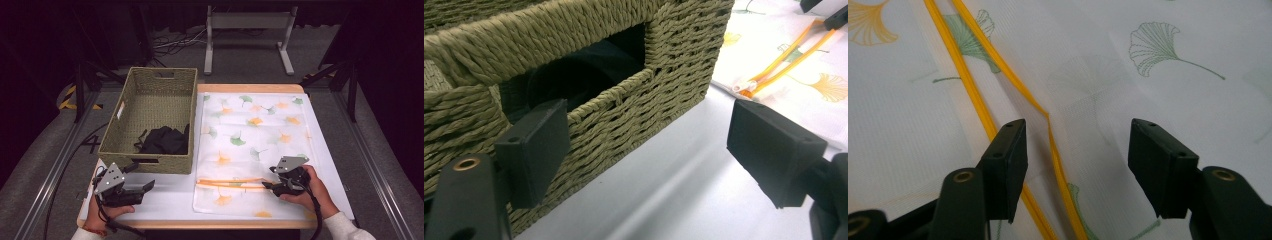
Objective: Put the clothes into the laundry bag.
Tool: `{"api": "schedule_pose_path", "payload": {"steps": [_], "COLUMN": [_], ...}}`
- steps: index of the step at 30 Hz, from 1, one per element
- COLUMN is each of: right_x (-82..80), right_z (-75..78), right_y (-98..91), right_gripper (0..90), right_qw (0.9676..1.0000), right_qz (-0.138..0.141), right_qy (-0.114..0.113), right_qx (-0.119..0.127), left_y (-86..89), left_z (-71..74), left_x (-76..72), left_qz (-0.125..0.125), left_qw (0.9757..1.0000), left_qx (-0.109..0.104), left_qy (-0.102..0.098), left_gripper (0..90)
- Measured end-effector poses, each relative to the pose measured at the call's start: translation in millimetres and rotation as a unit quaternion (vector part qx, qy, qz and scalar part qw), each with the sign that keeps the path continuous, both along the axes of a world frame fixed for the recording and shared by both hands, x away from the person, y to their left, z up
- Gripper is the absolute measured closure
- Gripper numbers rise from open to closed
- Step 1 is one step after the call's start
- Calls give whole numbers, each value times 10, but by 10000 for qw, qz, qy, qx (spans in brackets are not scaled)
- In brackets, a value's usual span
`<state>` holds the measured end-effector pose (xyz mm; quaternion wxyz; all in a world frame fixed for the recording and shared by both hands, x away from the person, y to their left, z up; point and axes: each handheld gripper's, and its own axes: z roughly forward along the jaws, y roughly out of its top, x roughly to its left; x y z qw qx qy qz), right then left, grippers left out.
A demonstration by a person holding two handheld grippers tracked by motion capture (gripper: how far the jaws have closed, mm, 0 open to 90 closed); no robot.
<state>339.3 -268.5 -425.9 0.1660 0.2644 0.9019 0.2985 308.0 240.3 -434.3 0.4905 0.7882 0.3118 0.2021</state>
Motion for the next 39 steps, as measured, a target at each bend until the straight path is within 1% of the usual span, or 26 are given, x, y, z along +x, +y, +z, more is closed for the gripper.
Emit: {"api": "schedule_pose_path", "payload": {"steps": [2,4,5,7,9,11,13,16,18,20,21,22,23,24,25,27,28,29,30,31,32,33,35,37,38,39], "right_x": [35,78,111,162,207,238,274,291,276,256,251,242,238,238,234,220,219,218,217,216,218,219,219,217,215,215], "right_z": [-1,-3,-10,-7,-2,2,15,18,24,24,23,21,18,18,16,12,10,9,9,7,5,2,-1,-4,-6,-7], "right_y": [45,75,86,89,86,80,75,83,102,118,121,122,122,122,122,124,123,123,122,124,120,117,111,105,103,103], "right_gripper": [437,457,466,474,496,518,573,635,704,763,800,838,853,853,867,878,881,883,884,885,885,885,885,884,882,880], "right_qw": [9999,9997,9994,9991,9981,9974,9971,9972,9974,9977,9979,9983,9984,9984,9985,9988,9989,9990,9991,9991,9991,9992,9992,9993,9993,9993], "right_qz": [38,-19,-10,-19,-16,-23,-7,-18,25,-9,8,27,9,9,6,28,31,24,26,25,34,32,32,25,24,33], "right_qy": [109,157,245,385,603,701,738,721,682,632,590,514,483,483,460,376,363,354,328,327,319,324,326,327,324,321], "right_qx": [-69,-177,-225,-197,-156,-139,-183,-195,-251,-255,-256,-288,-291,-291,-282,-300,-287,-277,-280,-278,-266,-246,-215,-190,-185,-179], "left_y": [1,3,5,8,6,2,1,40,60,68,68,71,68,68,63,47,42,30,12,-24,-58,-98,-195,-290,-321,-362], "left_z": [0,-2,-2,-4,0,4,27,112,156,218,218,303,370,370,459,593,661,723,784,860,917,965,1032,1060,1060,1052], "left_x": [2,4,5,4,4,1,-4,-12,-5,14,14,38,49,49,78,146,197,259,327,400,466,538,677,823,876,966], "left_qz": [2,-9,-10,-14,-24,-40,-72,-160,-218,-268,-268,-361,-417,-417,-479,-541,-595,-667,-744,-775,-833,-935,-1054,-1174,-1204,-1240], "left_qw": [10000,10000,10000,10000,10000,10000,10000,9997,9995,9994,9994,9992,9989,9989,9986,9978,9974,9972,9965,9953,9941,9929,9900,9851,9836,9809], "left_qx": [-13,-13,-20,-27,-26,-22,-4,-123,-176,-141,-141,-85,-29,-29,13,169,217,222,305,513,634,711,928,1255,1345,1492], "left_qy": [3,0,1,9,-1,-13,-58,-130,-131,-140,-140,-154,-201,-201,-241,-332,-330,-257,-213,-287,-286,-176,-96,11,55,147], "left_gripper": [184,184,184,184,184,184,184,183,179,172,167,160,157,157,157,147,146,138,129,127,127,126,120,119,119,121]}}
